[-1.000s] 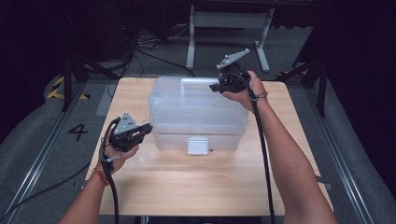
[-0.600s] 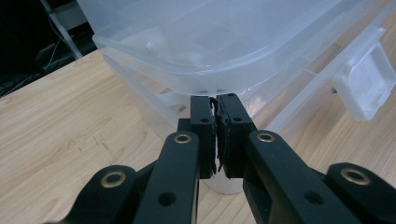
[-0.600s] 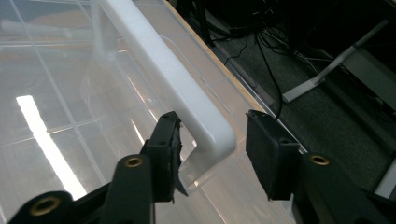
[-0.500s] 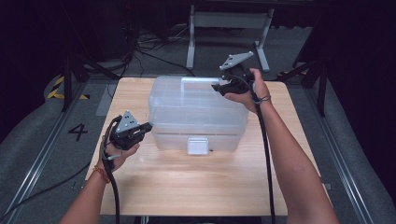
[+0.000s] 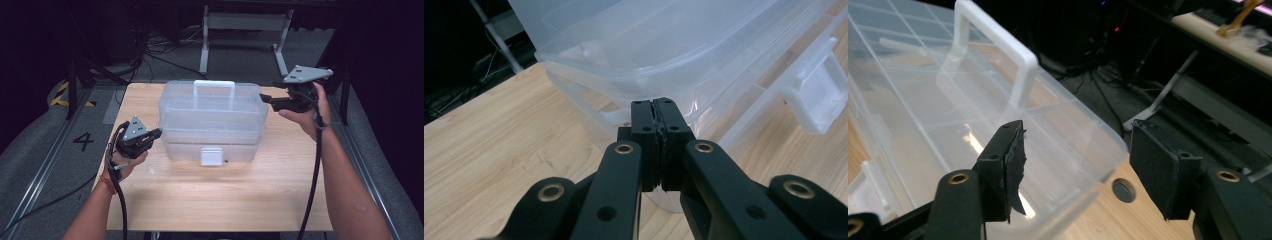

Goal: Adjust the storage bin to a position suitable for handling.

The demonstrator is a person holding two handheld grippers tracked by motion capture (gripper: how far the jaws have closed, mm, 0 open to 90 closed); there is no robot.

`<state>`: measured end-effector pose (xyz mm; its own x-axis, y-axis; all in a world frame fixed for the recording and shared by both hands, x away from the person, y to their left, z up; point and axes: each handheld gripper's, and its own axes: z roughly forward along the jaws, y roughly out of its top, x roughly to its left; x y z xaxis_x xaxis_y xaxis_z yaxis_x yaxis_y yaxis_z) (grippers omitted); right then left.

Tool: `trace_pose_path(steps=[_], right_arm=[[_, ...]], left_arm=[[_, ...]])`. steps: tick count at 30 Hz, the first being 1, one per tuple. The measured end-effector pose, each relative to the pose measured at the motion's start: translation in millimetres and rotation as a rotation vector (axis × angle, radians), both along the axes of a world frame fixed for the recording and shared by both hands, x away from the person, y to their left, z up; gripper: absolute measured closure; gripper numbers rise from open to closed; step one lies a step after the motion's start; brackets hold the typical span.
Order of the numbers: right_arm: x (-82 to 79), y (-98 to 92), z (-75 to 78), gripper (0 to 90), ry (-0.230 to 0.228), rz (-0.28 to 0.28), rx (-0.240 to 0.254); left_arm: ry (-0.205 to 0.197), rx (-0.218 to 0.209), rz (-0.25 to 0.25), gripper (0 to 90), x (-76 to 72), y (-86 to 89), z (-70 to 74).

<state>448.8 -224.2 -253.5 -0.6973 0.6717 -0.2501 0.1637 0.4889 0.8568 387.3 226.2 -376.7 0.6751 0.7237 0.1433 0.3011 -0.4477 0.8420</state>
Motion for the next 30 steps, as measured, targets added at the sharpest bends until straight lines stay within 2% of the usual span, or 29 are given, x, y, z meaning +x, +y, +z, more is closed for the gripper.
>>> trace_pose_path(steps=[4, 6, 11, 17, 21, 27, 28, 30], right_arm=[[-17.4, -25.5, -2.7, 36.9, -0.026, -0.029, 0.023], [-19.8, -29.3, -4.1, 36.7, -0.025, -0.031, 0.028], [-30.1, -45.3, -26.4, 35.7, 0.002, -0.036, 0.029], [-35.3, -50.0, -57.6, 35.4, 0.039, -0.015, 0.019], [-36.4, -50.3, -73.7, 35.1, 0.064, 0.003, 0.016], [-35.4, -42.5, -89.6, 34.8, 0.086, 0.025, 0.004], [-34.7, -39.4, -91.7, 35.0, 0.090, 0.027, 0.007], [-34.0, -34.6, -94.4, 36.0, 0.075, 0.033, 0.008]], left_arm=[[-0.006, -0.006, -0.001, 89.1, 1.3, 0.3, 2.6], [-0.011, -0.006, 0.000, 89.0, 1.7, 0.1, 3.7], [-0.017, 0.009, 0.001, 89.1, 2.8, -0.1, 8.1], [-0.020, 0.000, 0.002, 89.3, 4.3, 0.0, 11.6], [-0.025, 0.012, 0.002, 89.3, 5.3, -0.2, 15.0], [-0.036, 0.000, 0.002, 89.3, 6.8, -1.8, 20.7], [-0.041, 0.009, 0.000, 89.3, 7.1, -1.9, 21.8], [-0.041, 0.008, -0.004, 89.3, 7.2, -3.1, 22.7]])
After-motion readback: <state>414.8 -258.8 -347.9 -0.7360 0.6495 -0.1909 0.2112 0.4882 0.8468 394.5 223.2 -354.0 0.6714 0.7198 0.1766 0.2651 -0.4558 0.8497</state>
